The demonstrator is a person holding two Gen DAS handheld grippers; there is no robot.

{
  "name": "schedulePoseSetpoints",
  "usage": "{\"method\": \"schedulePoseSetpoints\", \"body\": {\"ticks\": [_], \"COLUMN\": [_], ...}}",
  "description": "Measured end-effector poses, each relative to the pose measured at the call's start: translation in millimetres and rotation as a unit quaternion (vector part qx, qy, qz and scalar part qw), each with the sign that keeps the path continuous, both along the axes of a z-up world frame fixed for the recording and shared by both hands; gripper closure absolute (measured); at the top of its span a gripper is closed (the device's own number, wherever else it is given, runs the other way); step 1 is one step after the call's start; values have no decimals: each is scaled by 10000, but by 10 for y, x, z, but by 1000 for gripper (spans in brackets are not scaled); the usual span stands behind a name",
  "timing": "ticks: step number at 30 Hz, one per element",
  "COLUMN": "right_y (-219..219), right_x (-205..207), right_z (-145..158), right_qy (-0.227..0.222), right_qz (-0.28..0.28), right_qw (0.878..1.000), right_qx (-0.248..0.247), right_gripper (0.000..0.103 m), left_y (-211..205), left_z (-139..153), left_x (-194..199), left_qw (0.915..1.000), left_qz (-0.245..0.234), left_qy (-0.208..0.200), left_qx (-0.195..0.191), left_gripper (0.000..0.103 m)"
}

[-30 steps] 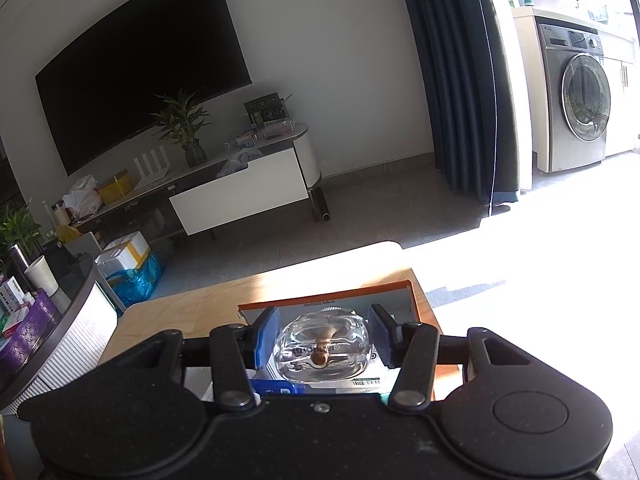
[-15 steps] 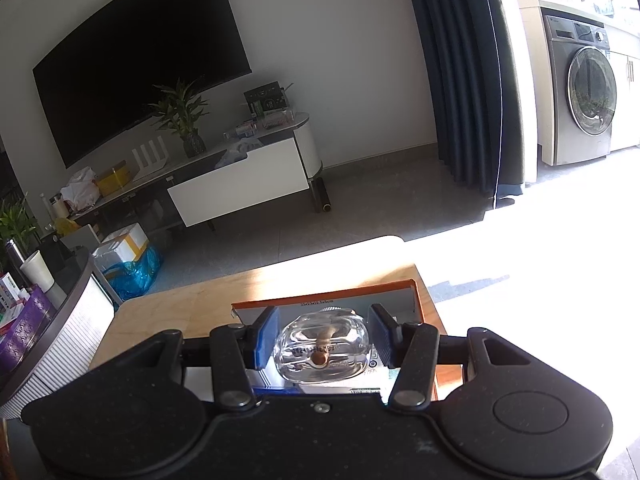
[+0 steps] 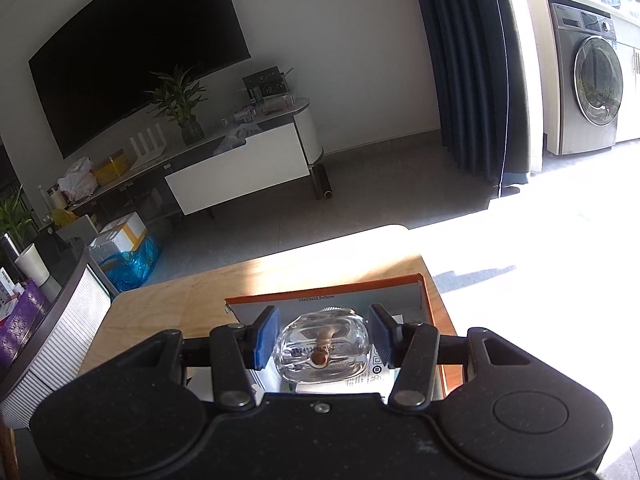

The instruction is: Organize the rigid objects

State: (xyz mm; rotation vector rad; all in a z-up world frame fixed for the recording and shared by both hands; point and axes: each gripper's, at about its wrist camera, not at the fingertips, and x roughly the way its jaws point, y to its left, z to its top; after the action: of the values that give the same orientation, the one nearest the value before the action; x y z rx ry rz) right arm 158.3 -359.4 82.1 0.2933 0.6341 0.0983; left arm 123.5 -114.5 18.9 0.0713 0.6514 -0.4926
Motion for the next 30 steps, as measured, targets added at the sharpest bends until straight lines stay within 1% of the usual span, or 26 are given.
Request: {"method": "schedulePoseSetpoints", "body": {"ticks": [3, 5, 11, 17, 21, 23, 24, 26, 29, 30], "right_y": [-11, -35, -119, -220, -239, -234, -229, -218, -214, -210], "right_x": [54, 52, -65, -206, -309, -364, -386, -429, -510, -538], "right_z": [-37, -38, 11, 39, 62, 85, 94, 113, 135, 142], "right_qy": [42, 17, -106, -192, -237, -275, -286, -303, -340, -351], "right_qz": [103, 32, -104, -228, -220, -216, -218, -213, -227, -244], "right_qw": [9998, 9998, 9997, 9993, 9993, 9992, 9993, 9993, 9991, 9991], "right_qx": [150, 200, 204, 210, 188, 167, 141, 93, 67, 51], "right_gripper": [43, 38, 38, 37, 34, 32, 31, 26, 25, 25], "left_y": [2, -1, -32, -55, -36, -12, 0, 25, 61, 68], "left_z": [-25, -43, -89, -108, -48, -15, -1, 24, 77, 93], "left_x": [32, 50, 83, 76, 12, -24, -36, -97, -178, -202], "left_qw": [10000, 9999, 9998, 9993, 9995, 9996, 9997, 9998, 10000, 9999], "left_qz": [-38, -54, -106, -262, -214, -174, -144, -63, 33, 87], "left_qy": [52, 86, 176, 231, 122, 79, 71, 43, -13, -26], "left_qx": [7, 3, -13, -154, -194, -193, -188, -160, -93, -50], "left_gripper": [37, 37, 37, 36, 27, 26, 23, 20, 13, 7]}}
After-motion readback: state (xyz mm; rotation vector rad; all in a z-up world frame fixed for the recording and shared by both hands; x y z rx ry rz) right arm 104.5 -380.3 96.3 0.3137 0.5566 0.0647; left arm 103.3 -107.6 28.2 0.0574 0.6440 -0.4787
